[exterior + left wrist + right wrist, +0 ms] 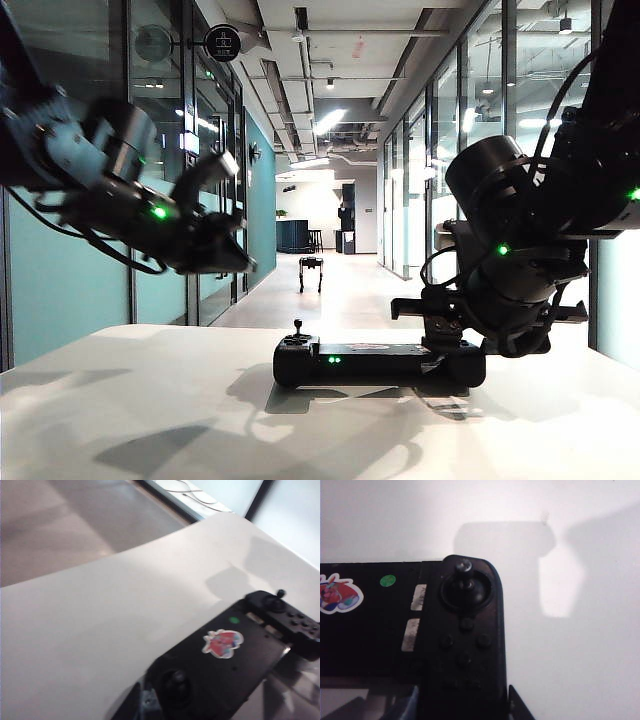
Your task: Push the left joystick on the remote control sitting on the white table backward to make the robot dog back up in a straight line until it returns close to you.
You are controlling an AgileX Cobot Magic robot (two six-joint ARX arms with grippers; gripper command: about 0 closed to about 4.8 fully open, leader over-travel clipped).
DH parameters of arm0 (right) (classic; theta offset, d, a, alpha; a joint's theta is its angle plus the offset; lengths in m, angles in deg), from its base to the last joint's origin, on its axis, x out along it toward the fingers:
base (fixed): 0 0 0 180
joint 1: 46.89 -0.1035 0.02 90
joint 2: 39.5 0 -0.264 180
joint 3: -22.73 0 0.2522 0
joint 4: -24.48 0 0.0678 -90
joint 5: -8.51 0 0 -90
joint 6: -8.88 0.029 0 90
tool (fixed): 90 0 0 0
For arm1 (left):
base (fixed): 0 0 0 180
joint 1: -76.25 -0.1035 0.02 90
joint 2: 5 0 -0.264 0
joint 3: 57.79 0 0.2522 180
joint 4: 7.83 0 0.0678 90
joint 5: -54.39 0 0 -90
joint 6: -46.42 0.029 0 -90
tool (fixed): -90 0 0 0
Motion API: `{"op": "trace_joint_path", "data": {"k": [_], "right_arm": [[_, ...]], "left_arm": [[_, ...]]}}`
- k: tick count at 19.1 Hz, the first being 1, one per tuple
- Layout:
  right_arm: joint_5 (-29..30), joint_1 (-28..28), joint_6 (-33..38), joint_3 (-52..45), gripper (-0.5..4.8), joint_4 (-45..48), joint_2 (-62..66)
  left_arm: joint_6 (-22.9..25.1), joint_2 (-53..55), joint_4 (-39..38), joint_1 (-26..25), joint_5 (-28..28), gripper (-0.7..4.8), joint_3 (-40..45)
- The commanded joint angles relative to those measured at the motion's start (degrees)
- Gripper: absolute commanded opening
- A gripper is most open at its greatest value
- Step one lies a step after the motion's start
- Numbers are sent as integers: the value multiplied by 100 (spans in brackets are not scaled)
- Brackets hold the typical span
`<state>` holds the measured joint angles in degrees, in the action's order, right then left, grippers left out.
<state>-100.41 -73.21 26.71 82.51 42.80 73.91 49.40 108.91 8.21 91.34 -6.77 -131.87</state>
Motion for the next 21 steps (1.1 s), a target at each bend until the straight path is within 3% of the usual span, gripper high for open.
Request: {"op": "trace_joint_path", "data": {"k": [1,9,14,21], "right_arm": [[-92,-2,66,26,198,136,-37],[-212,-13,195,26,198,120,-37],[-210,-13,205,26,198,118,-37],[-195,-13,208,26,198,120,-37]], "left_arm": [[4,295,72,46,306,-5,-319],[24,1414,-260,155,682,-5,-1635],[905,1744,-1543,157,809,-5,-2498],[1019,2162,-2026,278,1123,-5,-3082]]}}
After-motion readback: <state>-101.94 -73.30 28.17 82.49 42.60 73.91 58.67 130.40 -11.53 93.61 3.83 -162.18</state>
